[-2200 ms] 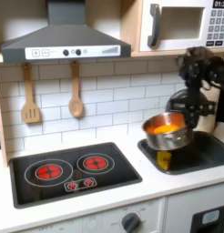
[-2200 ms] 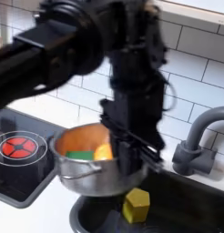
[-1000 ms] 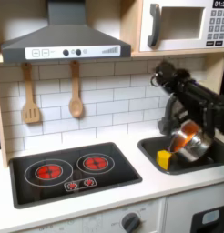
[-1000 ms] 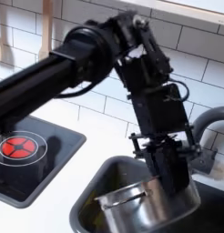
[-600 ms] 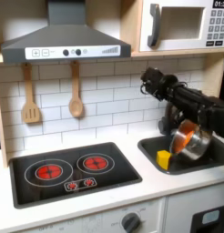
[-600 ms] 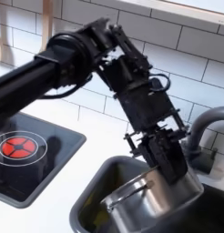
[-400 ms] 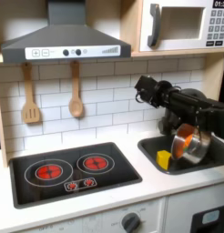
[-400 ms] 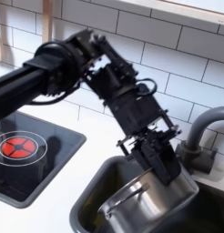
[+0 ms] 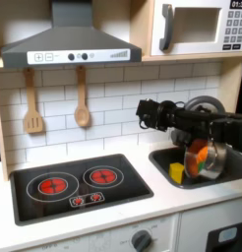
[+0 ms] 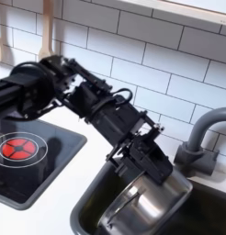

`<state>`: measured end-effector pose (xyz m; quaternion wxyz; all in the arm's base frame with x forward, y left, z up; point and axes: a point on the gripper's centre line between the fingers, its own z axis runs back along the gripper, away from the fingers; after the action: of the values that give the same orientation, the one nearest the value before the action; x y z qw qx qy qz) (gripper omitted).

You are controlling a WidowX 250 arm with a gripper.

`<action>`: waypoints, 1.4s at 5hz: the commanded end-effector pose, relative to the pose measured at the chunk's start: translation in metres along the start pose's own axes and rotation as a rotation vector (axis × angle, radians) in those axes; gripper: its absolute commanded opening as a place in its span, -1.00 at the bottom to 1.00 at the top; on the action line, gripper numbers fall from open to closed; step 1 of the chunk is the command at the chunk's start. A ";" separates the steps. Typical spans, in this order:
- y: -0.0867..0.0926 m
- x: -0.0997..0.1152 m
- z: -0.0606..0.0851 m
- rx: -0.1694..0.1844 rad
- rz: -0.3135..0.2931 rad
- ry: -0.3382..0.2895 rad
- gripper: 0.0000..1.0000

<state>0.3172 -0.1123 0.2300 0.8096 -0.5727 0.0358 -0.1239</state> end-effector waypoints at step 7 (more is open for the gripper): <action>0.003 0.004 0.024 0.192 -0.117 -0.006 1.00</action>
<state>0.3271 -0.0909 0.2335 0.8510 -0.4958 -0.0088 -0.1729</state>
